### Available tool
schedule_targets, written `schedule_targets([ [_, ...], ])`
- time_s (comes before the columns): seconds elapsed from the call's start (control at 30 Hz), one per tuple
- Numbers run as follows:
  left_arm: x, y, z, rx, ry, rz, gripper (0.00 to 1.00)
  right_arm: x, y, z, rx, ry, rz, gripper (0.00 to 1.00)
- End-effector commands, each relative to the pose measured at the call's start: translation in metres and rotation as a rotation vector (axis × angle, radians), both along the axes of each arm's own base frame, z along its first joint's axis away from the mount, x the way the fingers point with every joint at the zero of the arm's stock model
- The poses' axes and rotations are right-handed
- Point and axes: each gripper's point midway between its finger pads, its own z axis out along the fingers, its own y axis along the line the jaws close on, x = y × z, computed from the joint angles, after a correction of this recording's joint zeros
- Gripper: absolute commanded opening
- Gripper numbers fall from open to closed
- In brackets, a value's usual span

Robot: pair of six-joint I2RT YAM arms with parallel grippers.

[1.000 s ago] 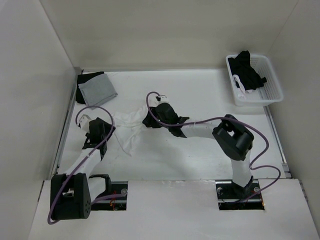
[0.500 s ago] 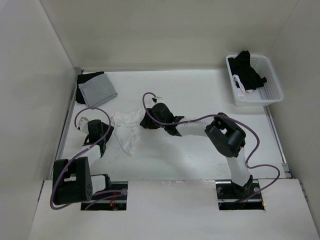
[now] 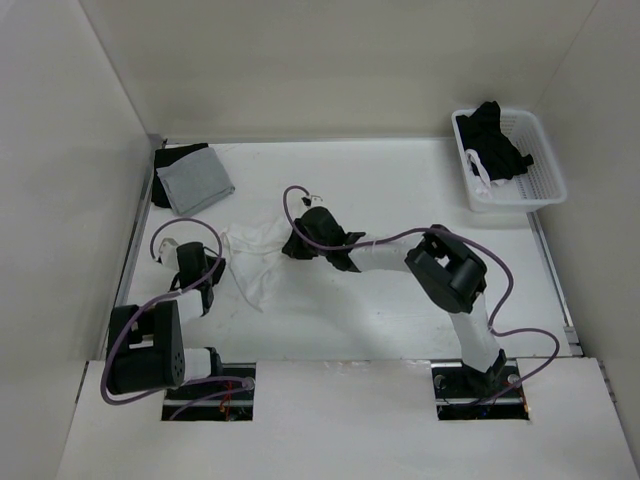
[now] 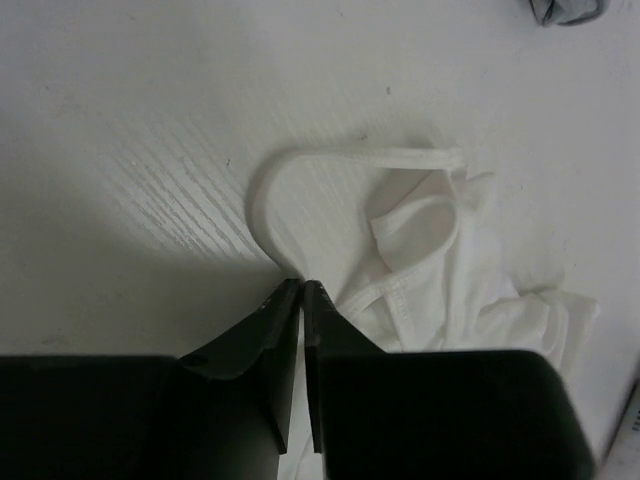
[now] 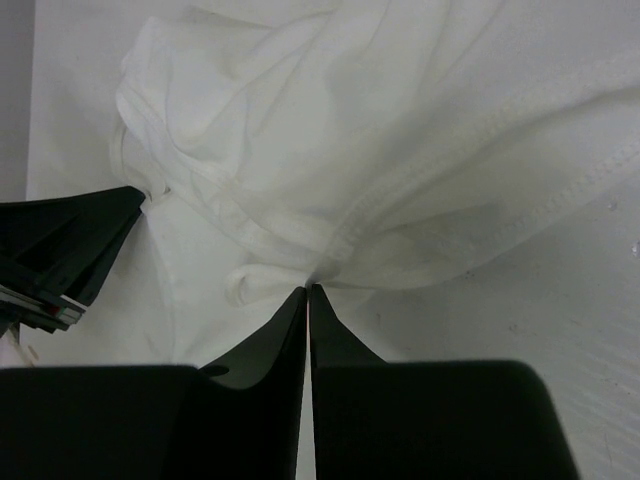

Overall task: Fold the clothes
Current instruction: Flatten the tank top out

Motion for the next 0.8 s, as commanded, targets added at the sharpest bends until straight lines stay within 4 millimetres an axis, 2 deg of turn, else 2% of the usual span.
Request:
schedule_targets([
  [0.0, 0.002, -0.004, 0.012, -0.014, -0.059, -0.028, 0.03, -0.006, 0.013, 0.057, 0.096, -0.095, 0.029, 0.06],
  [0.1, 0.006, -0.015, 0.051, -0.032, -0.173, -0.057, 0.00, -0.016, 0.005, 0.084, 0.116, -0.135, 0.043, 0.05],
  [0.2, 0.005, -0.027, 0.127, -0.022, -0.340, -0.084, 0.00, -0.032, -0.006, 0.119, 0.136, -0.192, 0.062, 0.05],
  [0.23, 0.002, -0.029, 0.147, -0.016, -0.378, -0.087, 0.00, -0.038, -0.010, 0.131, 0.143, -0.215, 0.067, 0.05],
  [0.27, -0.003, -0.031, 0.182, -0.007, -0.449, -0.091, 0.00, -0.044, -0.015, 0.144, 0.148, -0.236, 0.072, 0.05],
  [0.37, -0.024, -0.033, 0.258, 0.020, -0.609, -0.094, 0.00, -0.066, -0.030, 0.183, 0.147, -0.306, 0.089, 0.05],
  [0.43, -0.041, -0.035, 0.302, 0.028, -0.702, -0.101, 0.00, -0.077, -0.038, 0.203, 0.137, -0.348, 0.094, 0.05],
  [0.47, -0.049, -0.035, 0.319, 0.029, -0.737, -0.102, 0.00, -0.081, -0.040, 0.210, 0.133, -0.357, 0.096, 0.06],
  [0.5, -0.054, -0.038, 0.329, 0.022, -0.761, -0.112, 0.00, -0.083, -0.041, 0.211, 0.130, -0.354, 0.099, 0.07],
  [0.57, -0.060, -0.044, 0.341, 0.005, -0.786, -0.135, 0.00, -0.079, -0.037, 0.195, 0.108, -0.325, 0.091, 0.08],
  [0.67, -0.061, -0.049, 0.341, -0.010, -0.784, -0.156, 0.00, -0.074, -0.023, 0.172, 0.121, -0.279, 0.086, 0.11],
  [0.77, -0.060, -0.054, 0.336, -0.026, -0.773, -0.172, 0.00, -0.076, 0.006, 0.161, 0.181, -0.266, 0.132, 0.27],
])
